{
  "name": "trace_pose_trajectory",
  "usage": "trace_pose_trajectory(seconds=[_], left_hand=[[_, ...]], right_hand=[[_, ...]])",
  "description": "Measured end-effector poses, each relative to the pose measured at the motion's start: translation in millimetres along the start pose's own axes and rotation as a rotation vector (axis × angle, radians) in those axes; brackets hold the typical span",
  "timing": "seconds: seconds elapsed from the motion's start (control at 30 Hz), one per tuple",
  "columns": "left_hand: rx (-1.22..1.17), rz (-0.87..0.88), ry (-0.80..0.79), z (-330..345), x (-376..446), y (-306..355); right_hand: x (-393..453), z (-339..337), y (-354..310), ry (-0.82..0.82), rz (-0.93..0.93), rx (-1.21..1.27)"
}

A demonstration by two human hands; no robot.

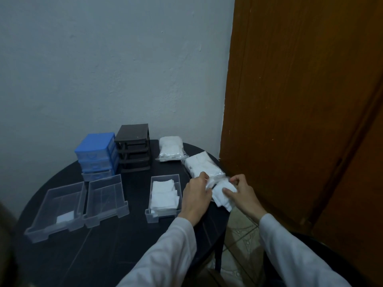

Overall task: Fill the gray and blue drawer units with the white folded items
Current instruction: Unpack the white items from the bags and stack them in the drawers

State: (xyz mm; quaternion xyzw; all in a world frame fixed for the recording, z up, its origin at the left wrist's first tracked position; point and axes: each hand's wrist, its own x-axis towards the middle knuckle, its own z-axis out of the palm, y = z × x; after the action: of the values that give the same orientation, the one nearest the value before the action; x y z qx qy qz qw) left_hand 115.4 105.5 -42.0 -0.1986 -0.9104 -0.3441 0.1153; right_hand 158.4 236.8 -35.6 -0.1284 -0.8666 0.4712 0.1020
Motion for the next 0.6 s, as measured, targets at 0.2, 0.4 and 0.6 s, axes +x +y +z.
trace_pose_trajectory(seconds=[0.2, 0.4, 0.6], left_hand=[[-0.003, 0.008, 0.008, 0, 0, 1], [-0.019, -0.003, 0.007, -3, 0, 4], [-0.108, -0.002, -0.025, -10, -3, 7]], right_hand=[[2, -5, 0, 0.016, 0.028, -0.009], [3, -26, 3, 0.018, 0.014, -0.048], [4, -48, -10, 0.022, -0.034, 0.009]])
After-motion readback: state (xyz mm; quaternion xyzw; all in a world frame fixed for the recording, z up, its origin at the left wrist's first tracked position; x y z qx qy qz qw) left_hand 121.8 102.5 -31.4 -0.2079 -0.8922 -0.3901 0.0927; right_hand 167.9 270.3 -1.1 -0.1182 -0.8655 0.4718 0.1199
